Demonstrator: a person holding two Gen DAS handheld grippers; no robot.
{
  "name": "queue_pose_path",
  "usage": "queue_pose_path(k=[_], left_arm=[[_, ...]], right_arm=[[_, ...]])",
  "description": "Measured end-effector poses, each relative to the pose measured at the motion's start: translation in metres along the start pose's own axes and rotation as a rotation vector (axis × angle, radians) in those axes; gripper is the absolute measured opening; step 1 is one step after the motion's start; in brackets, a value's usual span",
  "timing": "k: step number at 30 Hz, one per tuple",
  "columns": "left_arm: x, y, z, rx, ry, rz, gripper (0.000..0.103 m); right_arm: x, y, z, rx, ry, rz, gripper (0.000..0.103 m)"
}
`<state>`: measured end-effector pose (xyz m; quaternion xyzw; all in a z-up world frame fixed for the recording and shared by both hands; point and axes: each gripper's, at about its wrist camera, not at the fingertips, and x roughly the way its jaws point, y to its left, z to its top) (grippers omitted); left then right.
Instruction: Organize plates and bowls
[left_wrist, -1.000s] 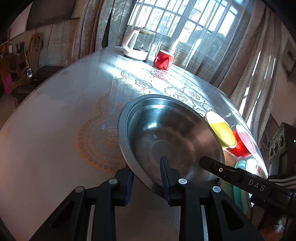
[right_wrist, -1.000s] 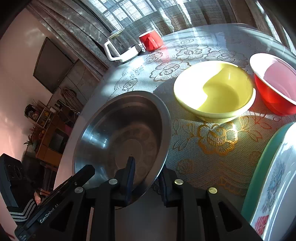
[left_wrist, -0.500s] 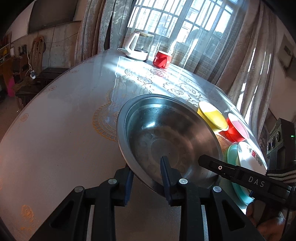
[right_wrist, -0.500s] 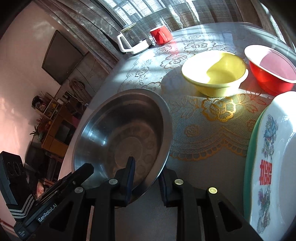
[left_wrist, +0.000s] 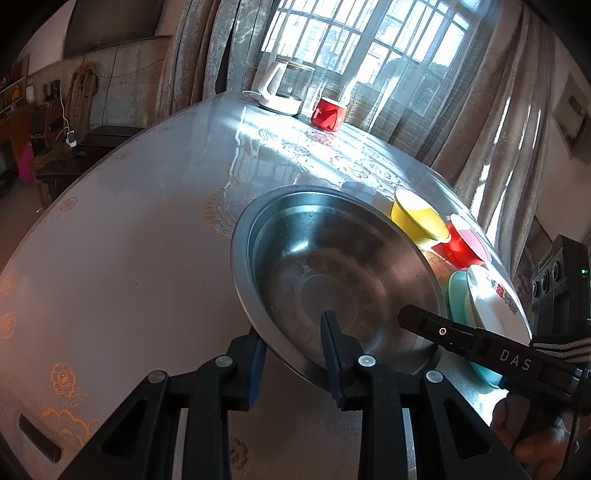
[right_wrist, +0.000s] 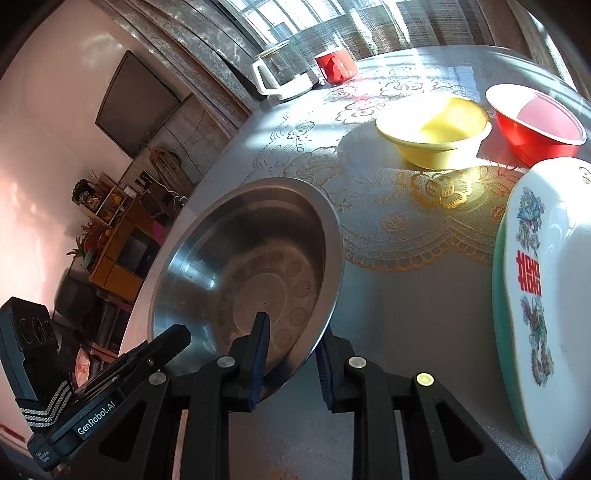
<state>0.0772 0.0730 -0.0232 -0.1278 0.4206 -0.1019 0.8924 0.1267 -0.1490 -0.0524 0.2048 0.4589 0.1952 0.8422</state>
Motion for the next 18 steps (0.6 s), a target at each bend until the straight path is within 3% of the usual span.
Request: queue_pose_path(k=[9,18], left_arm=[[-0.0023,0.0059,-0.0093,-0.017,0.013,-0.006,0.031],[-0.0026,0.0056,-0.0102,-0.027,0.014,0.003,0.032]], right_arm=[[0.0062,0.0041,0.0004,-0.019,0.006,-0.002,0.024],[0.0081,-0.0054,0.0053,0.007,-0.003,0.052,0.026]])
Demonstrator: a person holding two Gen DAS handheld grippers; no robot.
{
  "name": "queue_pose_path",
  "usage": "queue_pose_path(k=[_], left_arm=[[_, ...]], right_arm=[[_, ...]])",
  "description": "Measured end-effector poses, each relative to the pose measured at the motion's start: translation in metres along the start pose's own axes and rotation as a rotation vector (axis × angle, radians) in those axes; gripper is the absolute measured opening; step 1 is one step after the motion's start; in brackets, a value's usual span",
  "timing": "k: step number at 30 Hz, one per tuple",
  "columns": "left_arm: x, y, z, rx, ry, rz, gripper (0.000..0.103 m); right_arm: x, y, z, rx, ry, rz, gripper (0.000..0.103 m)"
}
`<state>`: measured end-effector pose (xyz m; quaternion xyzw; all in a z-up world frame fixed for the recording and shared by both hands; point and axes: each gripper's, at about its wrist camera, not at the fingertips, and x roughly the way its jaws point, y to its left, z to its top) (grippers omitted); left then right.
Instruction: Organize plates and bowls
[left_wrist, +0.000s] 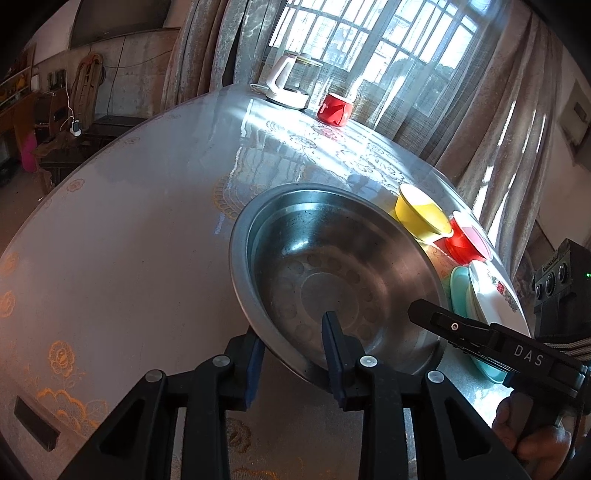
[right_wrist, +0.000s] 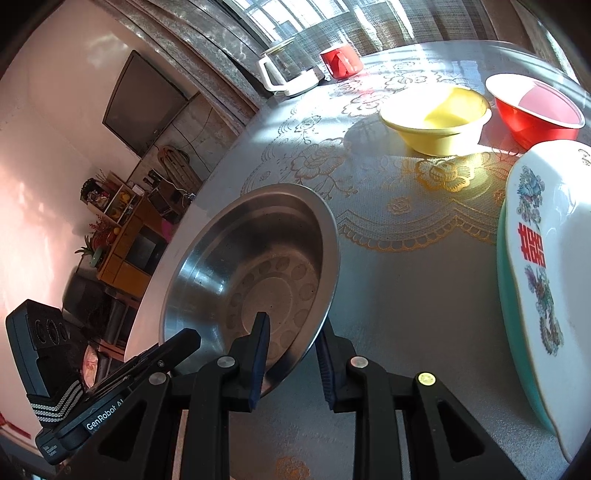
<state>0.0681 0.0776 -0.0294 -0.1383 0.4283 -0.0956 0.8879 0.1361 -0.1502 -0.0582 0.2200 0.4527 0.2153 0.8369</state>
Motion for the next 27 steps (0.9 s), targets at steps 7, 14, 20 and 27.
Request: queue_pose_path(k=[7,14,20,27], left_arm=[[-0.004,-0.003,0.000,0.019,-0.026,0.058,0.034],[-0.016,-0.001,0.003,0.030,-0.075,0.110,0.037],[-0.020,-0.006,0.005,0.046,-0.084,0.113,0.037],[-0.024,-0.016,0.010,0.075,-0.097,0.118,0.039]], right_arm=[[-0.007,0.001,-0.001,-0.010,-0.032,-0.008,0.029],[-0.017,-0.008,-0.003,0.004,-0.053,-0.030,0.031],[-0.031,-0.018,-0.001,0.020,-0.083,-0.041,0.031],[-0.047,-0.025,0.005,0.044,-0.117,-0.026,0.032]])
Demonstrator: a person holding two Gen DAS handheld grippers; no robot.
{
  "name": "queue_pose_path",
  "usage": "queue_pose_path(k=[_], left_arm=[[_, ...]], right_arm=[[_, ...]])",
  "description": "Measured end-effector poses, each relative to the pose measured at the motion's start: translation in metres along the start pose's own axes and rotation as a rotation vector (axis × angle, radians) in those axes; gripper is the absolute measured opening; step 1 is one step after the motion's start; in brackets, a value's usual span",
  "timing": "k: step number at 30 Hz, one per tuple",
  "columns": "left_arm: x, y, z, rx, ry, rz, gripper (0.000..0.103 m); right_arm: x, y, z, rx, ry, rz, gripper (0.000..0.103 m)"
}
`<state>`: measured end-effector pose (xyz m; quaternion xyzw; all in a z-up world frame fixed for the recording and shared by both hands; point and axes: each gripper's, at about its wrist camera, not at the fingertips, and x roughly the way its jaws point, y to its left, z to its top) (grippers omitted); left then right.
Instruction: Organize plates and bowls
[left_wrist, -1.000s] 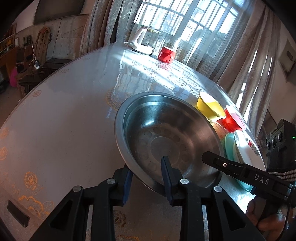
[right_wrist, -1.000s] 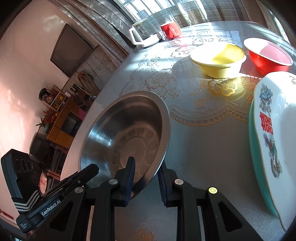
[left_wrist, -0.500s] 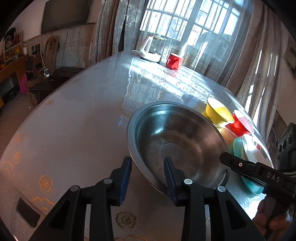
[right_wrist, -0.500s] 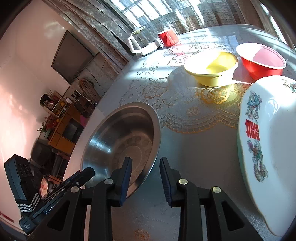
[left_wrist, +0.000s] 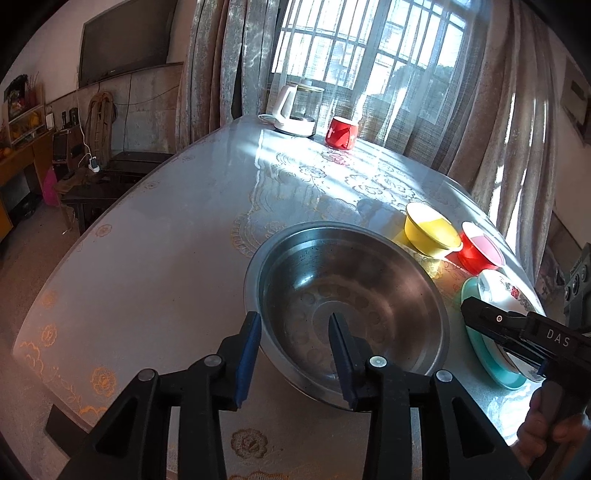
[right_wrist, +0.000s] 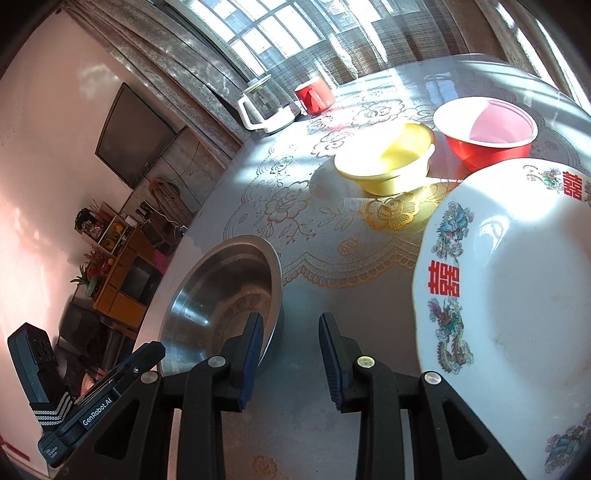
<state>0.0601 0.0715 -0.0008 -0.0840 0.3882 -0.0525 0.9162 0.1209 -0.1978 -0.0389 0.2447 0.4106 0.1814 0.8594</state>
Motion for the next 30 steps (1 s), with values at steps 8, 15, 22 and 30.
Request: queue_pose_path(k=[8,15,22,30], left_arm=[[0.003,-0.009,0.008,0.027,0.005,0.001,0.040],[0.007,-0.027,0.016,0.065,0.002,-0.013,0.041],[0.020,-0.045,0.027,0.095,0.022,-0.034,0.042],[0.045,-0.066,0.035,0.128,0.086,-0.031,0.045]], right_arm=[[-0.008,-0.005,0.007,0.012,-0.026,0.001,0.032],[-0.016,-0.018,0.017,0.046,-0.048,-0.020,0.032],[-0.023,-0.031,0.031,0.081,-0.069,-0.049,0.032],[-0.021,-0.050,0.051,0.139,-0.090,-0.085,0.032]])
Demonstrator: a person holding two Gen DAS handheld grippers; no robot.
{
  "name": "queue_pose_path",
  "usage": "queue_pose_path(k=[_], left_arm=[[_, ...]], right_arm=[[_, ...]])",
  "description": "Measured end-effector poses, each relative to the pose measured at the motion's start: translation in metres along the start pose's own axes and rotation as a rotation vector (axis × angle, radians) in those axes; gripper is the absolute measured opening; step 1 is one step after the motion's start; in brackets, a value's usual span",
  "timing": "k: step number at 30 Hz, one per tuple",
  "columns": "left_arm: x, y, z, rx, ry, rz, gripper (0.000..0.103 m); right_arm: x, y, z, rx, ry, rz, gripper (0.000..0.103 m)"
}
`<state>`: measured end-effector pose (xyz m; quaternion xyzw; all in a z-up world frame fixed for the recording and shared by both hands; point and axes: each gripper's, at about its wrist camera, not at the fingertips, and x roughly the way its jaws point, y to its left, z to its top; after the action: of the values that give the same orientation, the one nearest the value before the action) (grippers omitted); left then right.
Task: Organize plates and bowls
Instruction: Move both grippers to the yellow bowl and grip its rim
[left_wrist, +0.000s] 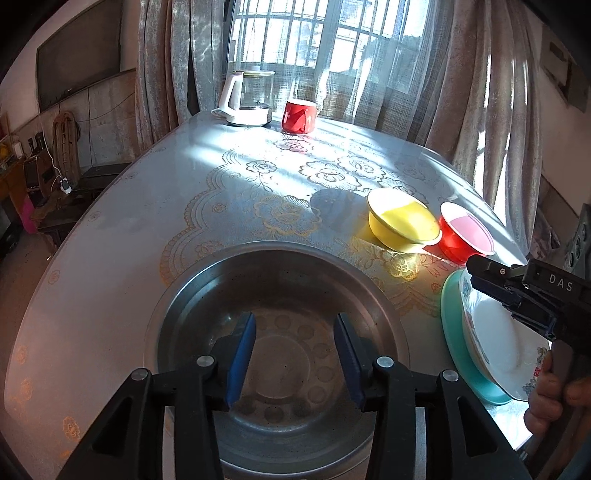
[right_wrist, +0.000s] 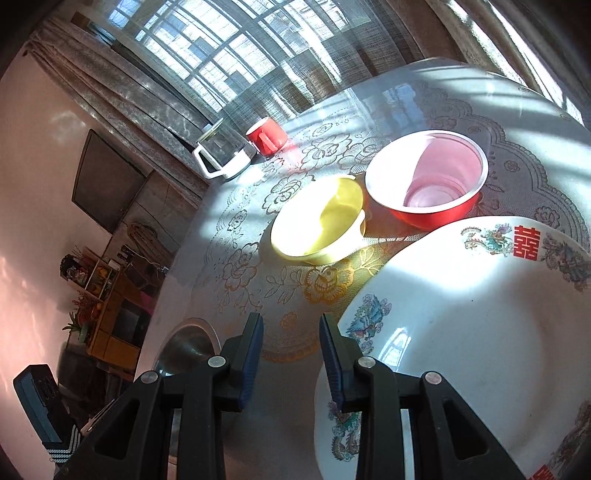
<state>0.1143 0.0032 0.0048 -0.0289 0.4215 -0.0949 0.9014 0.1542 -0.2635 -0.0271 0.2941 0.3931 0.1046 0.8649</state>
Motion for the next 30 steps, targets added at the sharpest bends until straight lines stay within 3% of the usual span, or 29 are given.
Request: queue_pose_path(k=[5,12,16,18,26,30], left_arm=[[0.019,-0.004,0.009,-0.022,0.057,-0.038,0.043],[0.030,-0.019,0.033,-0.016,0.034,-0.092,0.043],[0.047,-0.026,0.054,-0.050,0.060,-0.134,0.043],[0.056,-0.029,0.064,-0.071,0.077,-0.160,0.037],[0.092,-0.052,0.095,-0.079,0.102,-0.168,0.035],[0.118,-0.058,0.106,-0.102,0.147,-0.161,0.036]], right_arm=[[0.006,-0.009,0.011,0.040,-0.006,-0.018,0.032],[0.021,-0.016,0.029,0.078,-0.002,-0.041,0.031],[0.034,-0.023,0.040,0.118,0.011,-0.084,0.031],[0.039,-0.027,0.044,0.126,0.019,-0.097,0.031],[0.056,-0.037,0.058,0.181,0.012,-0.129,0.031],[0.062,-0.037,0.064,0.173,0.011,-0.147,0.025]])
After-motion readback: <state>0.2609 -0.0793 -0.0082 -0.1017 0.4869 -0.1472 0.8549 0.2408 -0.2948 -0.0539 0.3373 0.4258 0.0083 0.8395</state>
